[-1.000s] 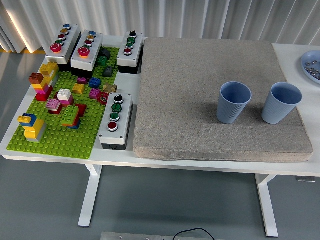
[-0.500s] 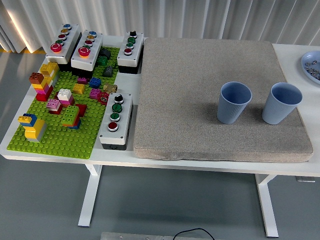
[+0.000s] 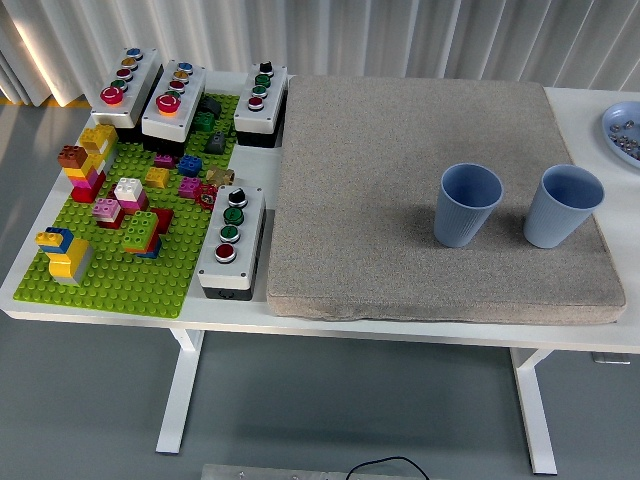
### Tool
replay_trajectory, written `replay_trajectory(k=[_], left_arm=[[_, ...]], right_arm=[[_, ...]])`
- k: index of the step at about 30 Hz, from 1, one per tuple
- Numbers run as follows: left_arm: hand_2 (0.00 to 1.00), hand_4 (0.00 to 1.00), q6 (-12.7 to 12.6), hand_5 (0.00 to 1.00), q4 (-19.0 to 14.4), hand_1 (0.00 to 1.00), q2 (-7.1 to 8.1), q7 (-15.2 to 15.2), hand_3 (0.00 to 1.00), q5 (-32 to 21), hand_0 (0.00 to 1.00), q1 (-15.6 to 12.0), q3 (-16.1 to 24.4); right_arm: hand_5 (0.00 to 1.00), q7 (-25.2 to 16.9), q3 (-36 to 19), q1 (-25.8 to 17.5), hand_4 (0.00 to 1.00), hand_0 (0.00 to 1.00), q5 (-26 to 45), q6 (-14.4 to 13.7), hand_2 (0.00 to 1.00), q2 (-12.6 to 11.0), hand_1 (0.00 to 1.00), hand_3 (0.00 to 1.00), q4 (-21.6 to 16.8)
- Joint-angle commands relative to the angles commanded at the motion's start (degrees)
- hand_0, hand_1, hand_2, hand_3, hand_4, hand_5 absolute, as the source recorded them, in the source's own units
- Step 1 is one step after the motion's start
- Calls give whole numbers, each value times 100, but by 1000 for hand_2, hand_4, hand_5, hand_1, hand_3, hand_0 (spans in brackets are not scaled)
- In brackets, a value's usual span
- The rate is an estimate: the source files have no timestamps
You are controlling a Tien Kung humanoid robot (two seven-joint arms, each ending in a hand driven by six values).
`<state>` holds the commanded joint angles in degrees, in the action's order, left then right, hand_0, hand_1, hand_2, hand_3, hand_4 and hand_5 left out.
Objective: Pick cup pour cup place
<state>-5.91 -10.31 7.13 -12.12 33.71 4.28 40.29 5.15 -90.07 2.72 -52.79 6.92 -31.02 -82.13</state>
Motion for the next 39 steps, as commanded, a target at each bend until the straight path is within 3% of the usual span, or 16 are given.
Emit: replay_trajectory(k=[1, 2, 7, 21, 39], left_arm=[[823, 507, 0, 943, 0, 780, -2, 1, 682, -6, 721, 0, -6], [823, 506, -1, 943, 0, 780, -4, 2, 682, -7, 721, -1, -6], [823, 506, -4, 943, 0, 780, -18, 4, 682, -10, 721, 3, -4], [823, 508, 4, 949, 0, 777, -50, 1, 681, -88, 722, 2, -96], [823, 506, 23, 950, 0, 777, -97, 20, 681, -454, 722, -8, -537]], right_arm=[[378, 19, 0, -11, 892, 909, -54, 96, 886, 16, 844, 937, 28], [290, 47, 5, -21, 909, 925, -119, 184, 983, 43, 891, 975, 72], [290, 81, 25, -52, 909, 925, -234, 281, 983, 129, 891, 975, 189], [298, 68, 90, -28, 898, 922, -396, 185, 978, 454, 890, 976, 442], [295, 8, 266, 175, 896, 920, -611, 41, 963, 1023, 883, 971, 816]])
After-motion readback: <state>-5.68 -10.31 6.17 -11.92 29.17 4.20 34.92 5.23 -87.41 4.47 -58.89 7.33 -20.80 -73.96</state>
